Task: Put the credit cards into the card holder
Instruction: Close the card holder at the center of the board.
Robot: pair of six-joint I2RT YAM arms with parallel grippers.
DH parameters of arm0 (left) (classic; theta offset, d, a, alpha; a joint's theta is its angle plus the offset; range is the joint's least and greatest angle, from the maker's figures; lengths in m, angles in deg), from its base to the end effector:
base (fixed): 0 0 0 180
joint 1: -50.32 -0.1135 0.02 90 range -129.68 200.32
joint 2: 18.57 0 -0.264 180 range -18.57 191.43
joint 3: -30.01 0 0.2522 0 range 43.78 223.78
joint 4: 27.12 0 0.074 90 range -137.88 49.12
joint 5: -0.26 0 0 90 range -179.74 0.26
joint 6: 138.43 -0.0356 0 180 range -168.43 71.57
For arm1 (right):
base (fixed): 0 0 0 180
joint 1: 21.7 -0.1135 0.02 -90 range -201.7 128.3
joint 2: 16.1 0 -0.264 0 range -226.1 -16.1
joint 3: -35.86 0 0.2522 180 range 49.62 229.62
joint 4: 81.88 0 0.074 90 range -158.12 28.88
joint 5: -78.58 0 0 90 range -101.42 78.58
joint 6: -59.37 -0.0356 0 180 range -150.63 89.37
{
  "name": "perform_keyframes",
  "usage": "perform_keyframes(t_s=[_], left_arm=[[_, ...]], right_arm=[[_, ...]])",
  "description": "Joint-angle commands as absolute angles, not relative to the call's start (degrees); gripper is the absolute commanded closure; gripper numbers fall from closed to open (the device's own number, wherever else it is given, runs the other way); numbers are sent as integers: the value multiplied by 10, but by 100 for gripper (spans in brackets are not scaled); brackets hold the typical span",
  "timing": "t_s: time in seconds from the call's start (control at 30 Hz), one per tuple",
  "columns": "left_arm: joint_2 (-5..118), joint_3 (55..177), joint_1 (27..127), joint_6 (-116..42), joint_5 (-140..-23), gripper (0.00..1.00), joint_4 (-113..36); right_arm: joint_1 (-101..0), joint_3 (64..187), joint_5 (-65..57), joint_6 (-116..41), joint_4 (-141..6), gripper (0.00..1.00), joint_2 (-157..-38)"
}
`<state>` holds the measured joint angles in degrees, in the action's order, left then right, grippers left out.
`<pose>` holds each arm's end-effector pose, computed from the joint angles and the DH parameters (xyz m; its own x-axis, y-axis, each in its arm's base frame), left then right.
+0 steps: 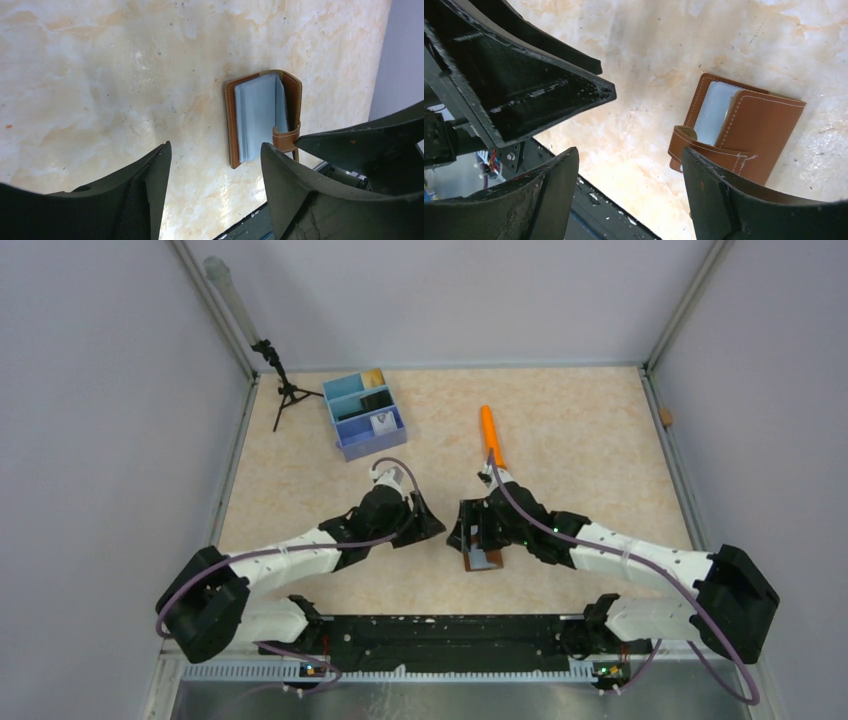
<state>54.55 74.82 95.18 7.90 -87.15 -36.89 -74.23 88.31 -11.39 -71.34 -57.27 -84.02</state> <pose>0.1772 -0.1786 0.1789 -0.8498 -0.3272 -0.4132 0.0408 0.7407 -0.6706 0.1507 0.1966 0.2203 -0.8147 0.0092 -0.5798 -0.3463 0.7942 0.4993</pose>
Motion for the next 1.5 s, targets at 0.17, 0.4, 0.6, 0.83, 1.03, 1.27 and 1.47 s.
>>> perform_keyframes(t_s=[0.17, 0.4, 0.6, 0.83, 1.03, 1.27, 1.47], left_arm=[[521, 820, 951, 2, -871, 23, -452], [566, 867, 969, -7, -852, 19, -429], [612, 894, 983, -2, -835, 17, -421], [632, 898, 996, 4, -824, 12, -413], [655, 894, 1008, 8, -825, 7, -394], [708, 915, 1021, -11, -862, 10, -430], [754, 932, 1029, -20, -872, 21, -421]], right_arm=[[-685, 923, -169, -699, -463, 20, -750], [-574, 850, -137, -695, -440, 23, -667], [-564, 802, -117, -689, -478, 38, -704], [-577, 774, -45, -685, -575, 41, -748], [-612, 784, -57, -689, -609, 40, -815], [-628, 789, -69, -696, -622, 41, -850], [-627, 773, -59, -701, -638, 41, -849]])
